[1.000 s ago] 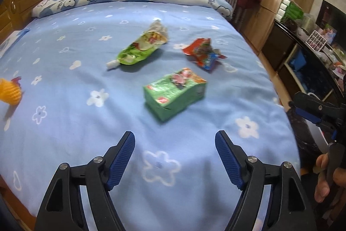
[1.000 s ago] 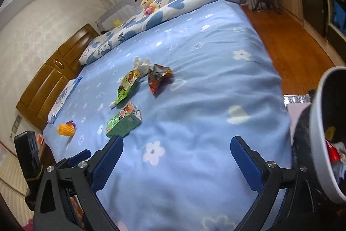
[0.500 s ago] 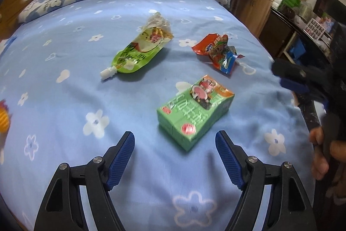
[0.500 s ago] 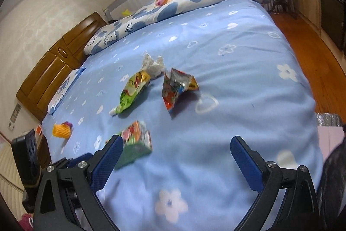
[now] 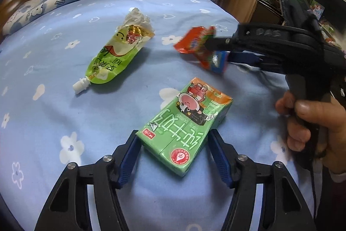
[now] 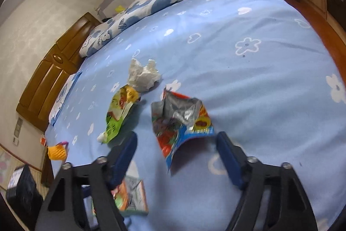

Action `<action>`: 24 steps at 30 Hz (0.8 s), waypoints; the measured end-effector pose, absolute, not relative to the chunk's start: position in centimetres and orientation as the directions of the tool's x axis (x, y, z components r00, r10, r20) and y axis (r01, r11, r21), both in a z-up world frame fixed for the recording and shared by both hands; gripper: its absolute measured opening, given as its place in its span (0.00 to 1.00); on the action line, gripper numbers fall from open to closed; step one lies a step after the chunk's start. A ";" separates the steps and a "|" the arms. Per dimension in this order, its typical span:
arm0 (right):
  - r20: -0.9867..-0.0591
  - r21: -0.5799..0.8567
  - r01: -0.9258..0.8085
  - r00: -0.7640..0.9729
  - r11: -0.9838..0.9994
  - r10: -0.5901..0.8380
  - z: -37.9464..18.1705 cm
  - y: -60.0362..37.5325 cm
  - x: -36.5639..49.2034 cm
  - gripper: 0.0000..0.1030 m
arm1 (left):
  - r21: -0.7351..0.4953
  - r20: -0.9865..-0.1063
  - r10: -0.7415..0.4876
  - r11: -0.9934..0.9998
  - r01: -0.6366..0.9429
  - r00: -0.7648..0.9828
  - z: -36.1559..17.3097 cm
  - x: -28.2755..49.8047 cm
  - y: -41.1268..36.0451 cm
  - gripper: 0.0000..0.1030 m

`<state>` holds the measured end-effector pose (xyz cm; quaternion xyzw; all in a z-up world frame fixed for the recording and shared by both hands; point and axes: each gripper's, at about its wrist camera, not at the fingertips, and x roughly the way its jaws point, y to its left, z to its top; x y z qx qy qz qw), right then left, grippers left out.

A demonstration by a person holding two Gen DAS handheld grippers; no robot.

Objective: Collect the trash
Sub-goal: 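Grasp the green juice carton with the left tool while the right tool grasps the orange wrapper, then carry the green carton and orange wrapper over the bin with both tools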

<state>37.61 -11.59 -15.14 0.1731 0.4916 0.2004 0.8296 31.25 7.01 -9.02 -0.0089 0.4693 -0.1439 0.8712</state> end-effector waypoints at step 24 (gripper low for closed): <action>-0.683 0.526 -0.101 0.541 0.845 0.490 -10.6 -21.2 23.6 0.01 | -0.229 -0.754 -0.257 0.965 0.125 0.605 -4.4 23.9 2.8 0.53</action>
